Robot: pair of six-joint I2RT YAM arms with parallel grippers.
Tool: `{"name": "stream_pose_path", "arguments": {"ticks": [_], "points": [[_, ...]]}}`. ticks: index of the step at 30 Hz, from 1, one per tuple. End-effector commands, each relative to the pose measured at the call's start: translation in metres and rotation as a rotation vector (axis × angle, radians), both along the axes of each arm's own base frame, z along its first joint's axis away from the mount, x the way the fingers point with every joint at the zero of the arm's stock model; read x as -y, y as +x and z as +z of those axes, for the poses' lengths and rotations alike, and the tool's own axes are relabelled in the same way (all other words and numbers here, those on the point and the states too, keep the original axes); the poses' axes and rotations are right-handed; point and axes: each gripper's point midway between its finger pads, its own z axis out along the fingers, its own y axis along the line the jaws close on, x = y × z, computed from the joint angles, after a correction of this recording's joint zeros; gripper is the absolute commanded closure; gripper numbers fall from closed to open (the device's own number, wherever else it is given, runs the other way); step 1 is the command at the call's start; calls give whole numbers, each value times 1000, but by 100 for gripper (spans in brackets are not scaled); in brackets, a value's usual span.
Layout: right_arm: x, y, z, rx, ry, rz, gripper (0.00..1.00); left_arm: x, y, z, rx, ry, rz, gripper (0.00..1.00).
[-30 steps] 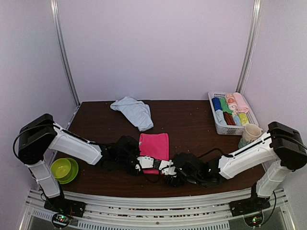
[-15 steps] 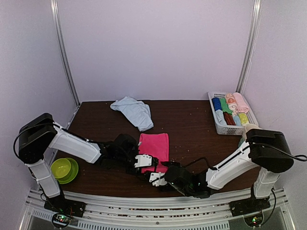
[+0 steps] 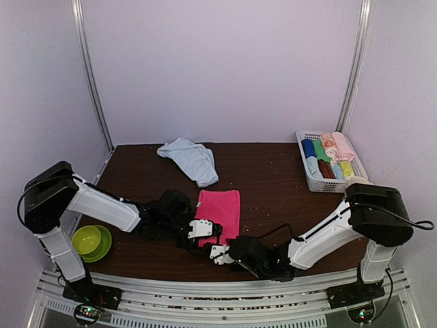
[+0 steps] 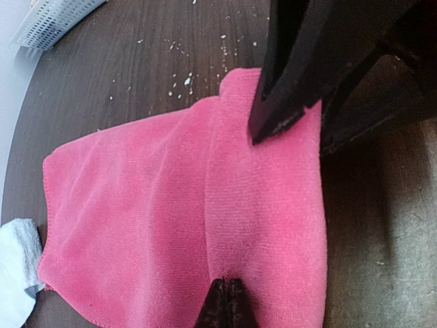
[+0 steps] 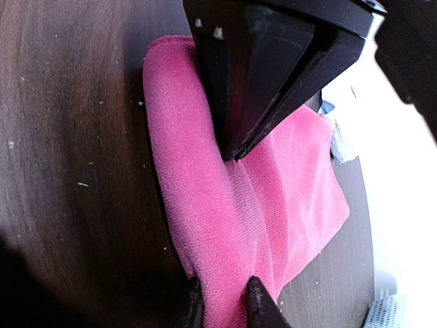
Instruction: Roll the towels
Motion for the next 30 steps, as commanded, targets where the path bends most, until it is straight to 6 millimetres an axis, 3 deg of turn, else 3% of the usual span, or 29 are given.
{"name": "stream_pose_path", "arguments": {"ticks": [1, 4, 6, 8, 10, 12, 14, 17, 21, 23, 30], "points": [[6, 7, -8, -18, -35, -37, 81, 0, -5, 11, -6, -46, -25, 99], [7, 9, -8, -42, -28, -45, 88, -1, -5, 12, 0, -49, -27, 98], [8, 10, -10, -66, -29, -49, 93, -2, -4, 15, 4, -59, -26, 93], [8, 10, -10, -85, -26, -47, 98, -3, -2, 20, 17, -76, -15, 77], [8, 9, -9, -95, -15, -46, 100, -5, 2, 29, 37, -106, 3, 50], [8, 8, -8, -109, -6, -41, 100, -8, 7, 41, 61, -141, 22, 31], [8, 8, -7, -129, 4, -37, 100, -10, 11, 56, 88, -182, 36, 19], [7, 7, -9, -167, 16, -33, 100, -15, 12, 78, 138, -247, 45, 9], [6, 8, -13, -228, 27, -36, 100, -25, 7, 101, 210, -321, 33, 4], [5, 11, -13, -264, 41, -45, 100, -28, -3, 103, 231, -337, -12, 4], [6, 16, -8, -452, 100, -55, 100, -34, -23, 86, 266, -338, -113, 12]]}}
